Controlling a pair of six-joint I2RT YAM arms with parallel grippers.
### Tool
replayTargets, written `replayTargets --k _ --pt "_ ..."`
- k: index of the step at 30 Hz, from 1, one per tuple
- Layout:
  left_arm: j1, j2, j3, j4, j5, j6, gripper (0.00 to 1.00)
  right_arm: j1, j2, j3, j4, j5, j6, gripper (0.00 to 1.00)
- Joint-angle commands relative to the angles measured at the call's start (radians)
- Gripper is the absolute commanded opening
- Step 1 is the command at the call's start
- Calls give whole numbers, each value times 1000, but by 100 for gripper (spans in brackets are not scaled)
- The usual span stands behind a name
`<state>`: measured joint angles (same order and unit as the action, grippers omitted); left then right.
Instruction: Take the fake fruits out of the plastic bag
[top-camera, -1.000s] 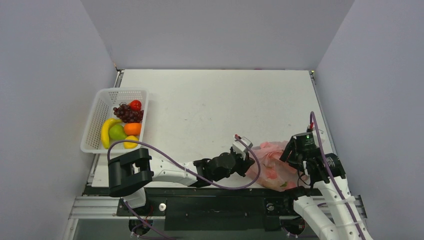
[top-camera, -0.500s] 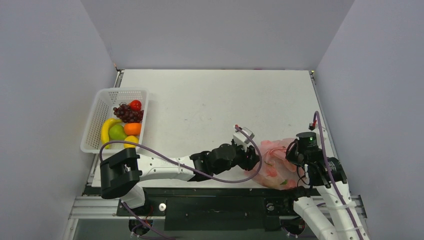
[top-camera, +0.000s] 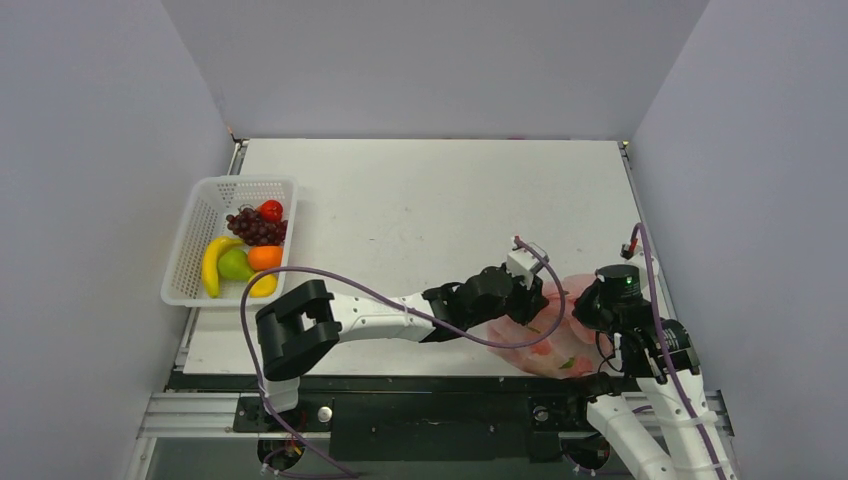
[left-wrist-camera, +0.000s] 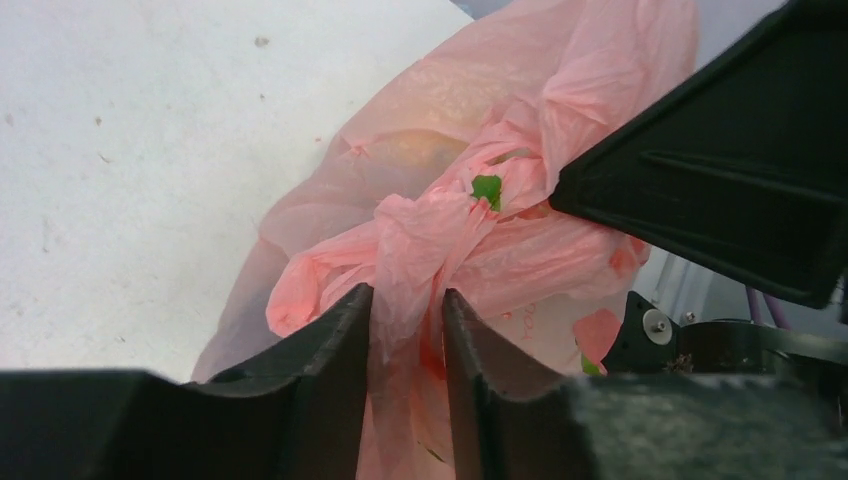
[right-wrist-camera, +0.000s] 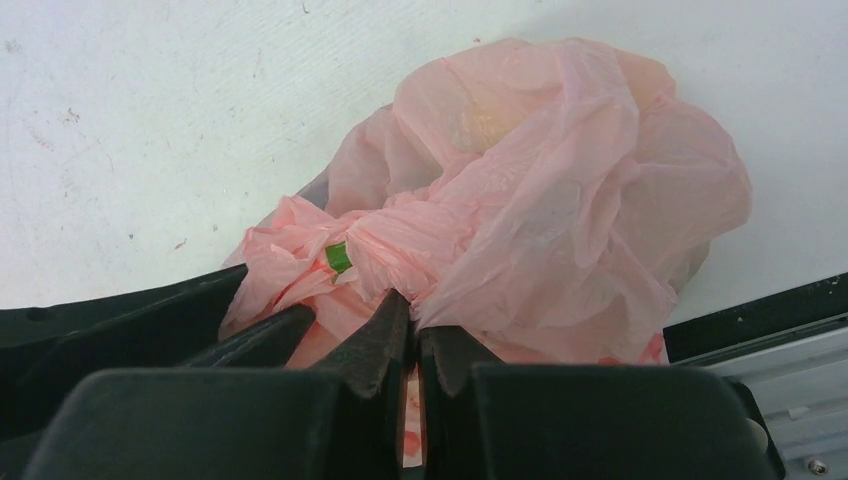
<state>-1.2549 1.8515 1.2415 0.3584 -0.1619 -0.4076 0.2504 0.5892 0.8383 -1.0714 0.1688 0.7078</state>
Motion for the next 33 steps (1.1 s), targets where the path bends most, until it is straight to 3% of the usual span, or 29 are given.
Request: replayTargets --k 1,2,3,10,16,19,22,25,28,29,32,33 --pt "18 16 22 8 31 -24 19 5 -2 40 42 15 -10 0" --pt "21 14 14 5 30 -34 4 6 4 40 44 15 -9 0" --pt "28 9 10 2 25 -39 1 6 7 39 45 24 -7 0" --pt "40 -209 -202 51 -146 -41 0 -18 61 135 17 194 17 0" --pt "55 -309 -339 94 -152 -97 0 -134 138 319 -35 616 -109 0" --pt "54 -318 -359 119 -100 -134 0 -130 150 306 -28 626 -117 0" --pt "52 -326 -371 161 -63 -155 0 -139 144 269 -6 543 -131 2" --pt "53 -313 -351 169 -24 -162 0 -140 141 280 2 448 -188 9" --pt "54 -297 -328 169 15 -167 0 -135 110 297 2 354 -227 25" --pt "54 -295 -323 166 22 -167 1 -130 103 308 -1 340 -238 29" --pt "54 -307 -300 134 43 -139 31 -114 72 335 -31 312 -253 45" --pt "54 -315 -297 125 45 -128 37 -107 65 342 -34 271 -271 48"
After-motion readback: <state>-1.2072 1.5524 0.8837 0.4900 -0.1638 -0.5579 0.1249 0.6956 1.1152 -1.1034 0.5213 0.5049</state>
